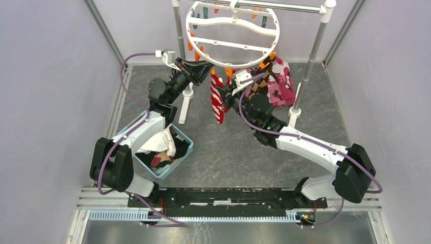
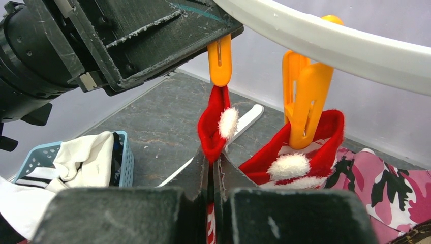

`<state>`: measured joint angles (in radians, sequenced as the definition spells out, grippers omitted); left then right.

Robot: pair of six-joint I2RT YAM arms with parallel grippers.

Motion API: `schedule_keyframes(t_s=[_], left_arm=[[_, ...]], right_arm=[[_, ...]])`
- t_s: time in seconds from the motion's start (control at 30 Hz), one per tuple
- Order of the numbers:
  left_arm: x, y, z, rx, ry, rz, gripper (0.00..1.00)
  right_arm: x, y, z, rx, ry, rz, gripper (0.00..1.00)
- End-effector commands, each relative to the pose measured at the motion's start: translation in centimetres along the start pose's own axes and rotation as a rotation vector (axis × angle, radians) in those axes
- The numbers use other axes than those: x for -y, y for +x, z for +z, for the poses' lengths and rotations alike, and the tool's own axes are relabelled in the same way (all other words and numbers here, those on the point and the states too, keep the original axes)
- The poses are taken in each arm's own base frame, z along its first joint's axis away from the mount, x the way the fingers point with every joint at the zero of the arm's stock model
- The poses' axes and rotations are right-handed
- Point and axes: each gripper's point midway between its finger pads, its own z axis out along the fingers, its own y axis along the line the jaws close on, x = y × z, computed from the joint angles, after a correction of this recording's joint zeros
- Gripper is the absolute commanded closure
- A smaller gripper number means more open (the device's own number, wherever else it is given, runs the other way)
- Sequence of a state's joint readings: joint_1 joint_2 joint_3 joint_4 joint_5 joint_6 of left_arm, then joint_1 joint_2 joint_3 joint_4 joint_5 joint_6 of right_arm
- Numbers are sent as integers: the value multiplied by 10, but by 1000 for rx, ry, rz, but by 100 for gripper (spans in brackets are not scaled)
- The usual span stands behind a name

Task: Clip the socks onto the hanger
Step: Clamp the sock onto the hanger.

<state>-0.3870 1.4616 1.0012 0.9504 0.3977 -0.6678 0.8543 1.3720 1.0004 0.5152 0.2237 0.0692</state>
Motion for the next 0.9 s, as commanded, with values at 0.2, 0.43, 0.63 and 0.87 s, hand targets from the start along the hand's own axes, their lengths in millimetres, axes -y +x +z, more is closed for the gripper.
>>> schedule_keyframes(t_s=[0.2, 0.43, 0.63, 0.87], left_arm=[[9, -10, 3, 21, 19, 2, 98], [9, -10, 3, 17, 14, 7, 98], [9, -11, 3, 15, 14, 9, 98], [11, -13, 4, 20, 23, 10, 98]], right_arm=[[-3, -49, 2, 126, 11, 7, 100], [0, -53, -1, 140, 33, 4, 100], [-1, -56, 0, 152, 34, 8, 100], [-12, -52, 5, 134, -20, -1, 100]])
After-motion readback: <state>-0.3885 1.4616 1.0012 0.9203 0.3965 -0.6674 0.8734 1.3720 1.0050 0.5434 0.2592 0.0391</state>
